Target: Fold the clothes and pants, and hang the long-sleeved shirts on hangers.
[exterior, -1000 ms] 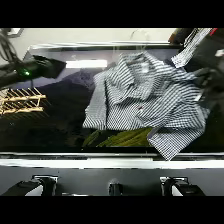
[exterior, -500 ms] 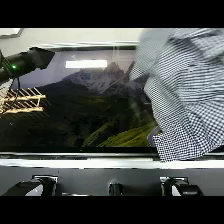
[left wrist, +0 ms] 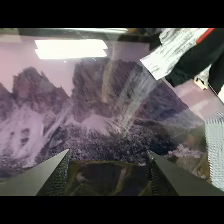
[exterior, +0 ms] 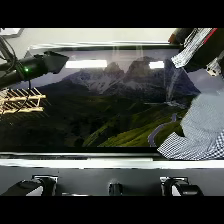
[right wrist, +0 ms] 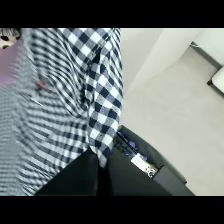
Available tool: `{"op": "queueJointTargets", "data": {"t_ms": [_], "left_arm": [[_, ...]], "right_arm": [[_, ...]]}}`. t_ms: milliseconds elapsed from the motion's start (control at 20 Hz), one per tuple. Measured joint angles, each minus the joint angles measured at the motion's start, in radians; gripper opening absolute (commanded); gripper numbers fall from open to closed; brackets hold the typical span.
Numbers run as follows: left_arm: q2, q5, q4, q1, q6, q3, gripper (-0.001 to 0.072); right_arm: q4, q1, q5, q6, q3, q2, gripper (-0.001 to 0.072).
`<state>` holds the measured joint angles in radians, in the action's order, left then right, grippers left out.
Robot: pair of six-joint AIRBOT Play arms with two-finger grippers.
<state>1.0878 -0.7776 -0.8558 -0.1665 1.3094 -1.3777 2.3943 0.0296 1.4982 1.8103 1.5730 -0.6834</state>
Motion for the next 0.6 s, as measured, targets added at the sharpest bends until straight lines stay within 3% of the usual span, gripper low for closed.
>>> {"op": "queueJointTargets", "data": {"t_ms": [300,600], "left_arm": [[0.011,0.0,0.0,-0.027,0.002,0.0,0.0551],[0.014,0.0,0.0,-0.035,0.001,0.0,0.0551]], "right_arm": [[0.165,0.014,0.01,0.166,0.057,-0.162,0.0021],[0.204,0.225,-0.085,0.247,0.274,-0.332,0.0021]]}}
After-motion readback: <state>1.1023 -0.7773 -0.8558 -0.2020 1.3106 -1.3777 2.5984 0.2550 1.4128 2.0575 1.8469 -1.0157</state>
